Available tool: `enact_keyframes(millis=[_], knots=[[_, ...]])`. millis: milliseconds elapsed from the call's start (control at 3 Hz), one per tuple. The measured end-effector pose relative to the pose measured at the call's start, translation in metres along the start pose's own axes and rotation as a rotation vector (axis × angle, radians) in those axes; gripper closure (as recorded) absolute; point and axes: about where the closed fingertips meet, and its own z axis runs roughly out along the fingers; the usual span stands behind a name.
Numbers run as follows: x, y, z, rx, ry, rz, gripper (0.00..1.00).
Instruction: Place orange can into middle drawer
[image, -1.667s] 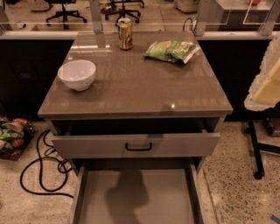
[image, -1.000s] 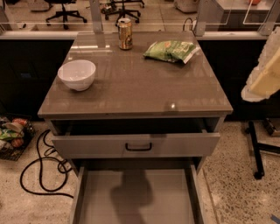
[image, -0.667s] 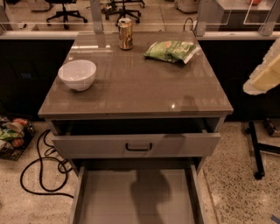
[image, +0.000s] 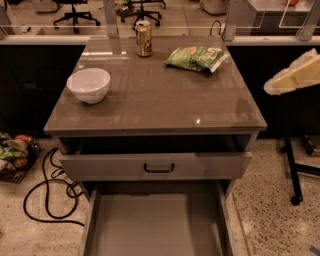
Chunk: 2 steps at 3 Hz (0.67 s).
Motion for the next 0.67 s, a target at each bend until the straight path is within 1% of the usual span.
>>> enact_keyframes(millis=[333,667], knots=[[-0.020,-0.037,0.028,0.082,-0.160,0.104,0.00],[-0.042,-0.053,0.060,0.087,-0.287,0.203,0.00]])
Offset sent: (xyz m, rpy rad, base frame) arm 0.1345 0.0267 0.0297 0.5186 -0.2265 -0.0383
